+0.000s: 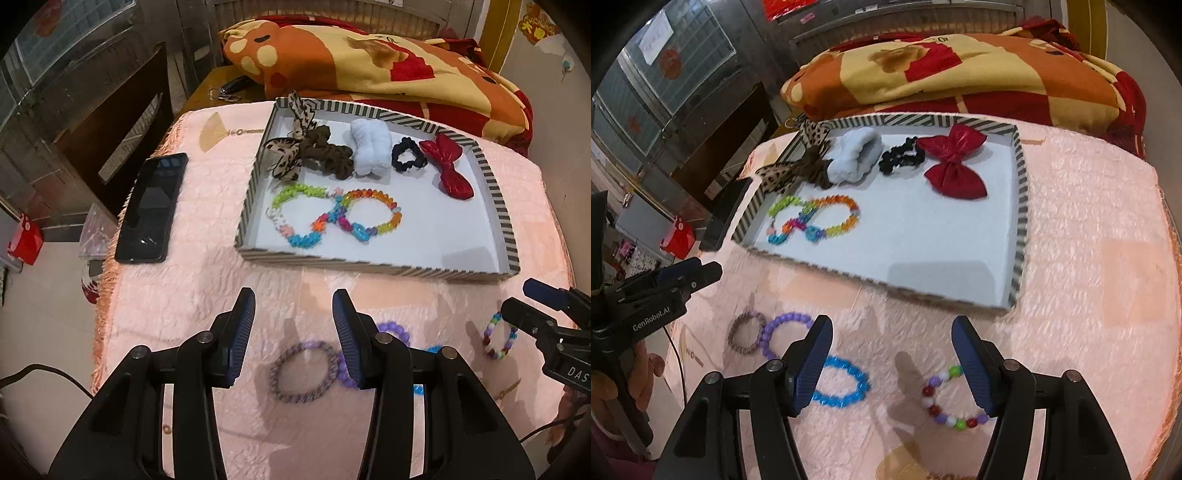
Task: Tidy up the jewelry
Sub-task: 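Move both tools back over the grey, purple, blue and multicolour bracelets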
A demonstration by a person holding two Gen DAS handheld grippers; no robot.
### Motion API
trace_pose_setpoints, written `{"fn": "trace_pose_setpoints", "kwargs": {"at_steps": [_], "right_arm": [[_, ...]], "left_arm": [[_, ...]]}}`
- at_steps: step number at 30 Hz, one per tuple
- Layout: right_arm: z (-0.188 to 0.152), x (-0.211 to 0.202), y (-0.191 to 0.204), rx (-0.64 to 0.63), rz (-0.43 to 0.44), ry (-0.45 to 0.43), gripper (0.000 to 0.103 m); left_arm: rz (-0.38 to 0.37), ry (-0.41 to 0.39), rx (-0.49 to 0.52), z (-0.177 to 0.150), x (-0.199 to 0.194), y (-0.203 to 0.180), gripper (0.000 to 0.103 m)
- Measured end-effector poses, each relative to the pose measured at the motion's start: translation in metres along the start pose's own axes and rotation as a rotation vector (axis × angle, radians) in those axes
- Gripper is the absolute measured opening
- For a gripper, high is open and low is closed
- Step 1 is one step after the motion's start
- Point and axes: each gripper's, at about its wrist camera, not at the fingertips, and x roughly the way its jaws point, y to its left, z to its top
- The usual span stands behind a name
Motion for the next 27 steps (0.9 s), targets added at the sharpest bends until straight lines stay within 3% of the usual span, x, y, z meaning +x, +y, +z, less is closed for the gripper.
{"fn": "trace_pose_setpoints", "kwargs": {"at_steps": [27], "right_arm": [[-0.034,-0.010,0.013,0.011,-0.019,0.003,0.065]], "left_arm": [[-0.007,-0.001,0.056,-0.027,-0.011,-0.001,0.043]]}}
